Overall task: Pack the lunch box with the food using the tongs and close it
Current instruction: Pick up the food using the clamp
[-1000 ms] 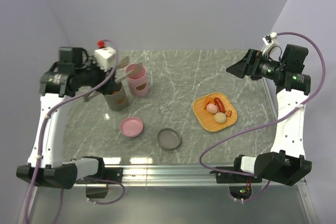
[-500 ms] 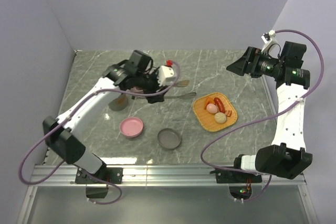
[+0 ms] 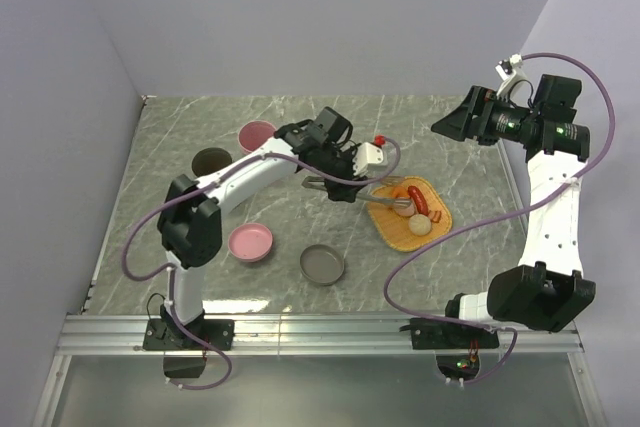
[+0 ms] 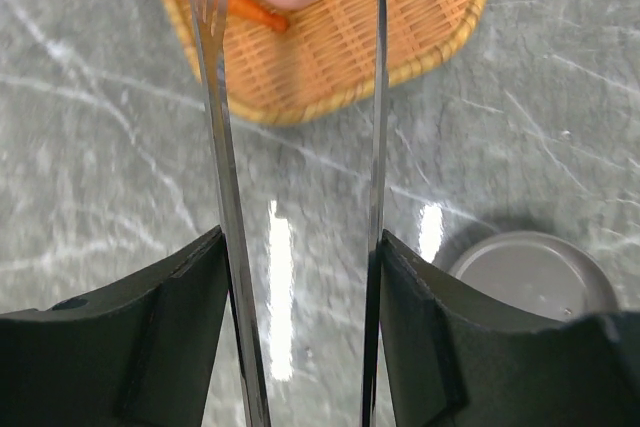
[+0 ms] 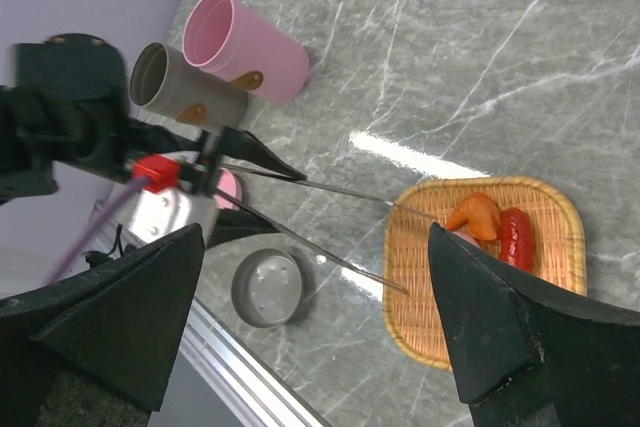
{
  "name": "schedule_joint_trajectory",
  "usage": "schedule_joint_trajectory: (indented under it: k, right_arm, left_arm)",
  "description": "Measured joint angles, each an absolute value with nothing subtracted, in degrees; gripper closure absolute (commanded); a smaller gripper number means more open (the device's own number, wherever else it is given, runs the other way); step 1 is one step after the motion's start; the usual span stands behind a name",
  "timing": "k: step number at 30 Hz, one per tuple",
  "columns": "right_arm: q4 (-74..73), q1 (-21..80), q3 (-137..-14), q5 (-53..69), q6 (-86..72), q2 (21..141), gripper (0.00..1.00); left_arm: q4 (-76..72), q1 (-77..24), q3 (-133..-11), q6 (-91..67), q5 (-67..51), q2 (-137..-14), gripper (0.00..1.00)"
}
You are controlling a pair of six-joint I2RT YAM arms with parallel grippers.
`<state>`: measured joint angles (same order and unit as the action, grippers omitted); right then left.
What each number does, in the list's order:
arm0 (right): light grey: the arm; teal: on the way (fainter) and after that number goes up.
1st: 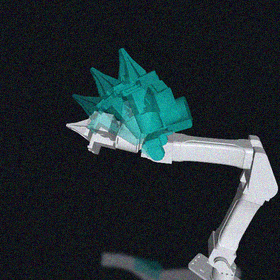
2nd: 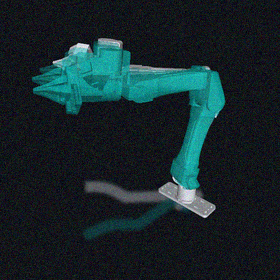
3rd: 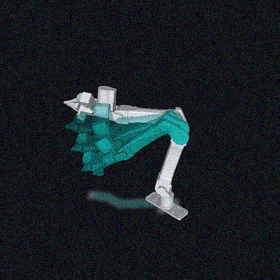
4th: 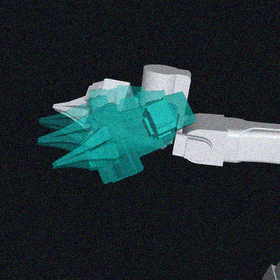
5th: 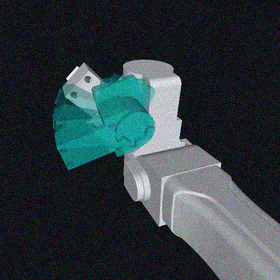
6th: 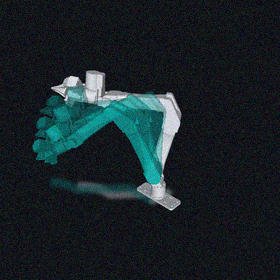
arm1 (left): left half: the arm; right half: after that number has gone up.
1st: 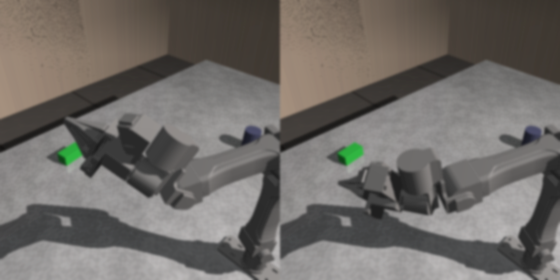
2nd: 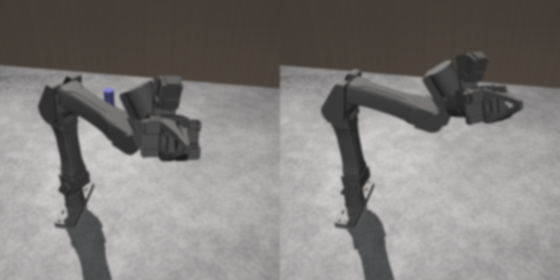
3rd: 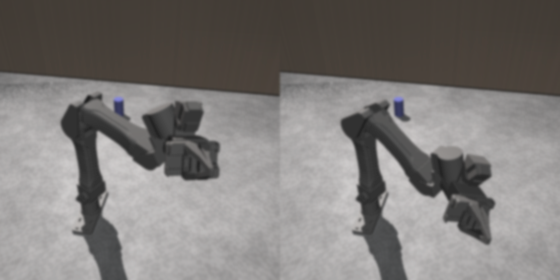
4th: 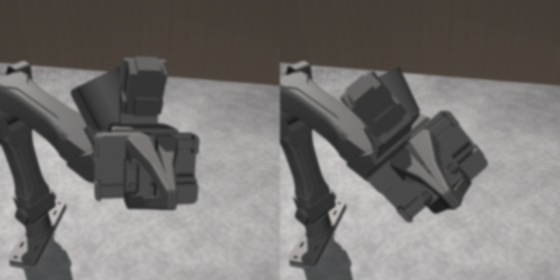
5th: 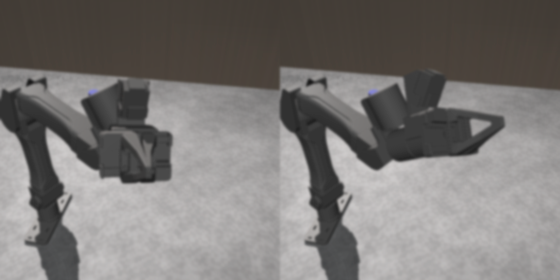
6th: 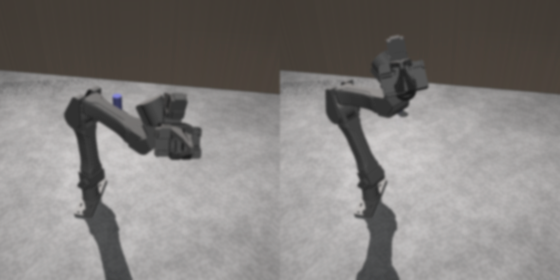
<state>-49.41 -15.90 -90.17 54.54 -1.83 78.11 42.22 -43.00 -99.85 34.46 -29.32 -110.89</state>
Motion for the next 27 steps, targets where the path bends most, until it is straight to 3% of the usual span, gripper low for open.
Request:
schedule_joint_trajectory:
  k: [12, 27]
  right_arm:
    - [-50.09, -15.90, -90.98, 55.77, -1.45, 79.99, 0.00]
    - [-50.70, -15.90, -91.09, 56.38, -1.39, 81.01, 0.00]
  left_arm:
    - [41.28, -44.01, -104.77, 38.06, -29.63, -119.70, 0.39]
    - [42.92, -46.46, -104.71, 41.32, -29.21, -120.14, 0.41]
